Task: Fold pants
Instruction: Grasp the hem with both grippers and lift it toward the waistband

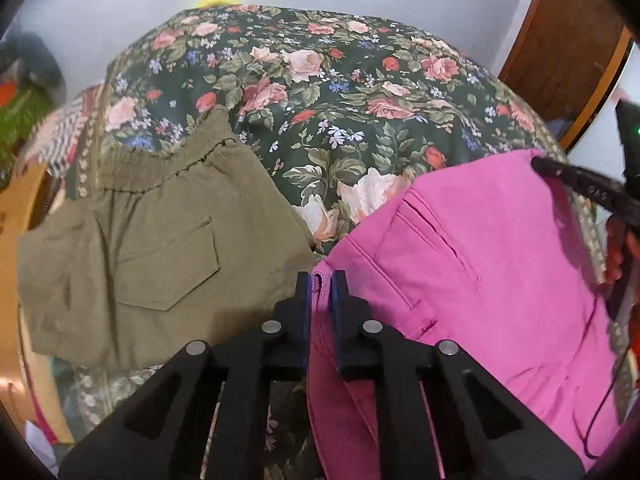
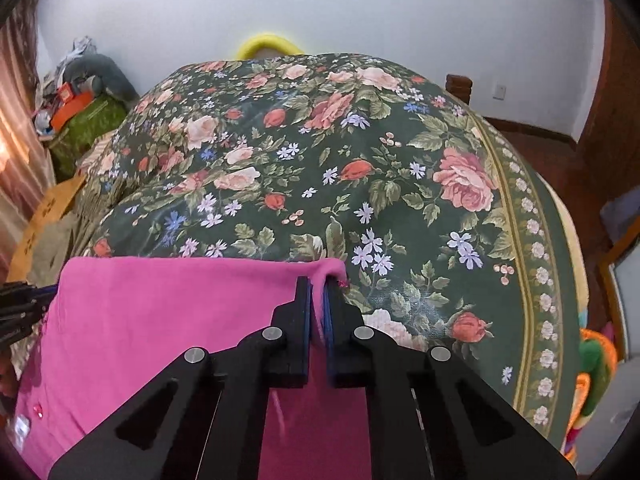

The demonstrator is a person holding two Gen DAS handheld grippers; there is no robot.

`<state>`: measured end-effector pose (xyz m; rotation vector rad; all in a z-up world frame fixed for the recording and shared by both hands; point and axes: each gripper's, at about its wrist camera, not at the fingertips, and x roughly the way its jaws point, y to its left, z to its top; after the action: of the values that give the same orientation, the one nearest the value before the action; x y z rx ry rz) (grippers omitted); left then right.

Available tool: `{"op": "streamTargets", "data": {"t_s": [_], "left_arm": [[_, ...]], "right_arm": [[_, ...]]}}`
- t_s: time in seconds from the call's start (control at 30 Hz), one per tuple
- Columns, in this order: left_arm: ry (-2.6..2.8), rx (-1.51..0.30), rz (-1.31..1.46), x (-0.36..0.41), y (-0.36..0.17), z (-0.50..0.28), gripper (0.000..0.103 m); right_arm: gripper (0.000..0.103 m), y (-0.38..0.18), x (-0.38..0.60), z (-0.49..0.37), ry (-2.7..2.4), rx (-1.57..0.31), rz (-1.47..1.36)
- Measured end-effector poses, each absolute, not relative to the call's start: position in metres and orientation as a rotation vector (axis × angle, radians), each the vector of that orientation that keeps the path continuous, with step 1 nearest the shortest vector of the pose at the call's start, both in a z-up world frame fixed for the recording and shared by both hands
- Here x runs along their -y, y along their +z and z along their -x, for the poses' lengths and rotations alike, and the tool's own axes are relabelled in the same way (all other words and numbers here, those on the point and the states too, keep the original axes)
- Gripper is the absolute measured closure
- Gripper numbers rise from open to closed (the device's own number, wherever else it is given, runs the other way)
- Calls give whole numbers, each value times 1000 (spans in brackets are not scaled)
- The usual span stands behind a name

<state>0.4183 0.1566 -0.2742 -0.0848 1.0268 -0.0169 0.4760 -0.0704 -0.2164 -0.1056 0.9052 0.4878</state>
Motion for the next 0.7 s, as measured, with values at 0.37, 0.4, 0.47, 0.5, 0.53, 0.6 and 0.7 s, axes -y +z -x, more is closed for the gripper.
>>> {"op": "streamTargets", "data": {"t_s": [0.37,0.4,0.47,0.5,0.53,0.6,0.7], "left_arm": [[82,-912,33,-161,-205,-417,98],[89,-890,26,-161,-195,-418,98],[105,-844,15,-157,-173,-418,98],[111,-826,8,-156,-164,-416,98],[112,-810,8,-155,-155,-414,98],[105,-796,6,-152,-144,-405,98],[102,-780,-29,-144,-135,-387,98]], "right_arm": [[101,-158,79,-468,483,-797,107],[101,-145,80,-466,478,-770,102],[101,-127,82,-463,473,-736,94],[101,-116,83,-461,476,-718,91],[101,-108,83,-458,478,-706,94],[101,-94,87,-446,492,-681,88],[101,-80,97,-425,516,-662,69]]}}
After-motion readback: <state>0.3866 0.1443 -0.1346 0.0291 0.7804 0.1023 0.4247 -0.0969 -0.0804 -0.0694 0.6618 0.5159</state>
